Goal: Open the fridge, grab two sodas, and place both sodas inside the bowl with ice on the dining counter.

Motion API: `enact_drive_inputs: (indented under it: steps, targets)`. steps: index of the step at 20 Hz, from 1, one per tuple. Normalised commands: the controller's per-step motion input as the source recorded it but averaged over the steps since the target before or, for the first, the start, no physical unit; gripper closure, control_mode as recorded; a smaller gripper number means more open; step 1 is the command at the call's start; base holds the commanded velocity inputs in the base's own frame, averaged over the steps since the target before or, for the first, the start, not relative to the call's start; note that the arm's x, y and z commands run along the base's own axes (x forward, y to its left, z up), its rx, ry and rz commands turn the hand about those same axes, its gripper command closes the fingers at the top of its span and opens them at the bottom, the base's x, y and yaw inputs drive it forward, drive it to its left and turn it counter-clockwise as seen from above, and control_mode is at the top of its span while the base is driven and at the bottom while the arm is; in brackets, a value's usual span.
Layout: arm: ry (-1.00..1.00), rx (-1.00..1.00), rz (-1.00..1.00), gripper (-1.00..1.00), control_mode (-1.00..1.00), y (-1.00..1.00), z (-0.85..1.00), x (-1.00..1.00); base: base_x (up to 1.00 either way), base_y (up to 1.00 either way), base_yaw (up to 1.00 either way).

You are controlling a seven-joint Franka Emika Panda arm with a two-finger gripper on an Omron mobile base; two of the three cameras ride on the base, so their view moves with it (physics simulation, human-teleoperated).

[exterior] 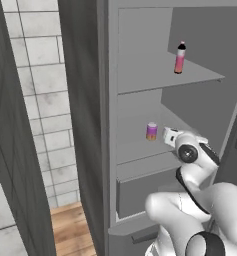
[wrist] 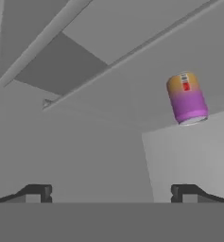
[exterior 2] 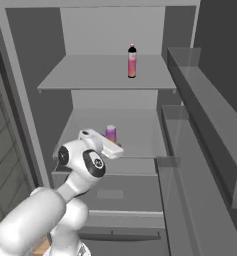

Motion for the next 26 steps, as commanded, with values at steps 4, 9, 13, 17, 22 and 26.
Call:
enact_drive_inputs:
  steps: [4, 9, 13, 17, 22, 26]
  targets:
    - [0.09, 0.36, 0.0, -1.0, -1.0, 0.01, 0.52, -0.25, 0.0, 0.0, 0.0]
    - [0.06, 0.39, -0.06, -1.0, -1.0, 0.25, 0.5, -0.18, 0.0, 0.0, 0.0]
    - [0.05, 0.39, -0.12, -1.0, -1.0, 0.47, 0.49, -0.2, 0.0, 0.0, 0.0]
    - [0.07, 0.39, -0.1, -1.0, -1.0, 0.32, 0.61, -0.21, 0.0, 0.0, 0.0]
    - [0.01, 0.43, -0.06, -1.0, -1.0, -0.02, 0.26, -0.34, 0.0, 0.0, 0.0]
    - [0.0, 0.46, -0.05, -1.0, -1.0, -0.01, 0.01, -0.42, 0.0, 0.0, 0.0]
